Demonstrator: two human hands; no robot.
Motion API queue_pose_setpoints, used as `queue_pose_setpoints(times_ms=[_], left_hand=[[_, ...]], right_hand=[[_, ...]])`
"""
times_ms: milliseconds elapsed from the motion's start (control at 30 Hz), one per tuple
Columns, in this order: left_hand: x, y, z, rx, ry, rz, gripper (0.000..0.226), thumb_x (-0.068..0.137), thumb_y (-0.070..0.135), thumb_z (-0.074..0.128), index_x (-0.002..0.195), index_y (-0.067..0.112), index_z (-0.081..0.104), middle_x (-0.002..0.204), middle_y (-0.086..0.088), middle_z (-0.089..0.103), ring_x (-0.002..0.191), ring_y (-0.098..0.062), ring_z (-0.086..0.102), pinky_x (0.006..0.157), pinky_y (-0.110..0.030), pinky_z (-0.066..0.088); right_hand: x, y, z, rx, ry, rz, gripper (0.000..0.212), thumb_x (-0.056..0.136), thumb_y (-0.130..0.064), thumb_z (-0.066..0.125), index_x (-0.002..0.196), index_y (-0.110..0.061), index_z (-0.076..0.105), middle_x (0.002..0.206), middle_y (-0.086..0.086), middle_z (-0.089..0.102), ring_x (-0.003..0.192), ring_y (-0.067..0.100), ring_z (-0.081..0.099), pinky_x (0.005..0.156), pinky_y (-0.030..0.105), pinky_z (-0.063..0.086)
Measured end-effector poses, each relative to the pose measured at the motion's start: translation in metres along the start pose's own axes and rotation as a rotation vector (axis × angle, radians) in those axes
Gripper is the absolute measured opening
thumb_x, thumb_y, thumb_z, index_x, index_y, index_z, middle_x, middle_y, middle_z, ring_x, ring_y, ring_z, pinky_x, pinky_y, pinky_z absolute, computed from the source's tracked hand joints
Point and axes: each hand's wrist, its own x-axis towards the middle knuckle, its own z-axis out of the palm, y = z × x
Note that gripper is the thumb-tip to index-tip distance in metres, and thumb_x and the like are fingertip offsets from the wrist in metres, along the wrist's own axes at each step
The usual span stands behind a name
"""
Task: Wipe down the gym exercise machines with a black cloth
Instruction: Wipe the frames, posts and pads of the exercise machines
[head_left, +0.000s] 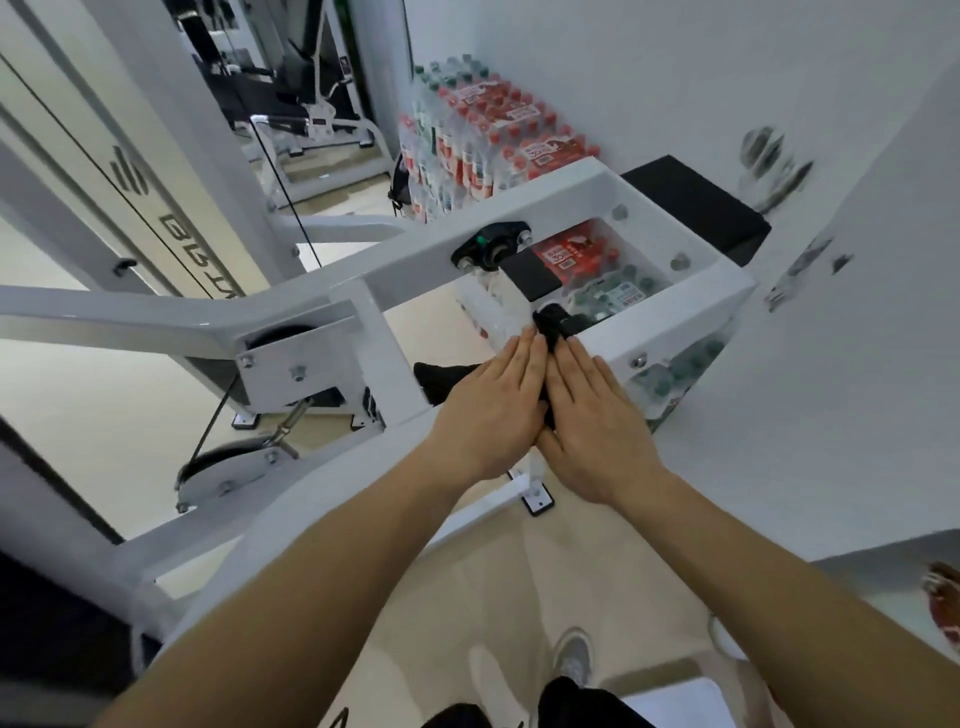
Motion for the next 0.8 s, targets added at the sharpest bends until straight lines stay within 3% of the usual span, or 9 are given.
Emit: queue_pose_setpoints(times_ms=[67,267,400,500,600,733,800], left_hand=[[-0.025,-0.011,-0.003,-0.009,-0.004,-0.032,0.062,0.109,0.033,0.019,0.157,0.001,0.000,0.165,-0.017,-0.001,0.154,-0.023,0.004,0.126,-0.033,0.005],[-0.091,-0.038,-0.002,0.067,0.052,-0.112,0.064,0.105,0.039,0.018,0.157,0.002,0.016,0.164,-0.018,0.014,0.152,-0.026,0.019,0.125,-0.038,0.013],[-0.116,-0.047,-0.003,0.021,0.046,-0.207,0.064,0.105,0.044,0.017,0.159,0.010,0.014,0.166,-0.009,0.008,0.154,-0.023,0.007,0.125,-0.042,0.014],[-0.119,-0.050,-0.005,-0.060,0.050,-0.360,0.066,0.103,0.047,0.006,0.160,0.014,0.009,0.167,-0.006,0.003,0.155,-0.021,0.002,0.126,-0.037,0.008],[-0.109,-0.053,-0.006,-0.086,0.033,-0.434,0.065,0.102,0.043,0.002,0.160,0.013,0.005,0.167,-0.006,-0.001,0.154,-0.019,-0.001,0.126,-0.038,0.010],[-0.084,-0.074,-0.008,-0.196,-0.037,-0.430,0.059,0.108,0.035,0.020,0.159,0.017,-0.001,0.167,0.000,-0.011,0.153,-0.017,-0.012,0.126,-0.039,0.006],[-0.073,-0.089,-0.008,-0.227,-0.056,-0.413,0.059,0.108,0.035,0.023,0.160,0.019,-0.001,0.167,0.002,-0.012,0.153,-0.017,-0.015,0.125,-0.040,0.005]], right_hand=[[-0.001,-0.021,0.005,-0.028,-0.010,-0.049,0.074,0.097,-0.048,0.019,0.158,-0.008,0.006,0.166,0.009,0.005,0.154,0.018,-0.001,0.125,0.039,0.004],[-0.008,-0.072,0.013,-0.075,-0.019,-0.185,0.072,0.098,-0.045,0.021,0.156,-0.004,0.016,0.163,0.013,0.018,0.153,0.023,0.010,0.125,0.043,0.011],[-0.011,-0.082,0.012,-0.071,-0.019,-0.276,0.069,0.099,-0.046,0.024,0.157,-0.008,0.021,0.163,0.010,0.020,0.153,0.021,0.012,0.125,0.043,0.010],[-0.001,-0.088,0.006,-0.076,0.005,-0.301,0.063,0.101,-0.043,0.020,0.152,-0.010,0.035,0.158,0.010,0.036,0.148,0.022,0.027,0.124,0.043,0.012],[0.022,-0.095,0.001,-0.092,-0.029,-0.342,0.063,0.102,-0.040,0.013,0.152,-0.009,0.035,0.153,0.008,0.044,0.143,0.022,0.037,0.124,0.043,0.011],[0.059,-0.091,-0.006,0.015,-0.224,-0.386,0.058,0.104,-0.032,0.021,0.154,-0.003,0.021,0.134,0.009,0.060,0.125,0.022,0.054,0.122,0.040,0.016],[0.078,-0.092,-0.010,0.127,-0.365,-0.322,0.053,0.104,-0.031,0.024,0.153,-0.008,0.021,0.124,0.012,0.065,0.113,0.029,0.060,0.108,0.042,0.033]])
